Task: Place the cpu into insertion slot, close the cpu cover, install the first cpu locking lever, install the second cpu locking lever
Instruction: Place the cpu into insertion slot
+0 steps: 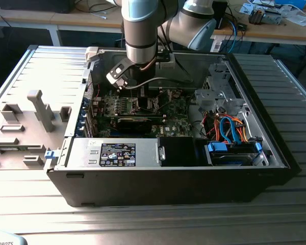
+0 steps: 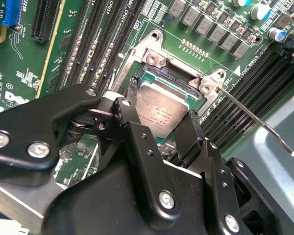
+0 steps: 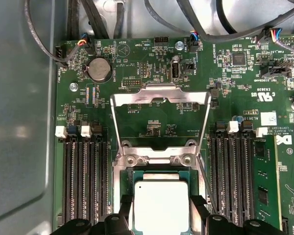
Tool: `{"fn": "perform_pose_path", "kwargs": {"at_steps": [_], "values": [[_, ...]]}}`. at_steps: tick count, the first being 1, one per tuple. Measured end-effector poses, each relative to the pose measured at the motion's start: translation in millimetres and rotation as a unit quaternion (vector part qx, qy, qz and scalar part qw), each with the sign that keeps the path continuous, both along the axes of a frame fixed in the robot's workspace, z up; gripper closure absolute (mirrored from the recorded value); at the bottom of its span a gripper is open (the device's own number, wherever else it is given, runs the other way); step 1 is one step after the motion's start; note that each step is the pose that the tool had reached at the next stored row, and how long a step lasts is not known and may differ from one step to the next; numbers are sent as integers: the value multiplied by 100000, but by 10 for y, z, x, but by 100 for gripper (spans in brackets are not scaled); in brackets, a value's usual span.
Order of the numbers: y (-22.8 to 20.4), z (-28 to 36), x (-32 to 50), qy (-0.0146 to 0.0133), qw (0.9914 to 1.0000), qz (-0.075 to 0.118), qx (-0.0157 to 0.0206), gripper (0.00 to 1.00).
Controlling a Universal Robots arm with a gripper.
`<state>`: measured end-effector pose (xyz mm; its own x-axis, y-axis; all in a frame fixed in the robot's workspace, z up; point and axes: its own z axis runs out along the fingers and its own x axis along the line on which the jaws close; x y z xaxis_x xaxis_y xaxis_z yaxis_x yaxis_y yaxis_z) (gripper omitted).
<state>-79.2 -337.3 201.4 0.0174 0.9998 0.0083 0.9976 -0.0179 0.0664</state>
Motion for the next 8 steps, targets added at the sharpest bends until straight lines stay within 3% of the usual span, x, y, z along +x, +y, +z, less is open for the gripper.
{"fn": "perform_pose_path", "kwargs": {"at_steps": [8], "values": [[8,-23,0,-3,99998,593,-17,46]]}}
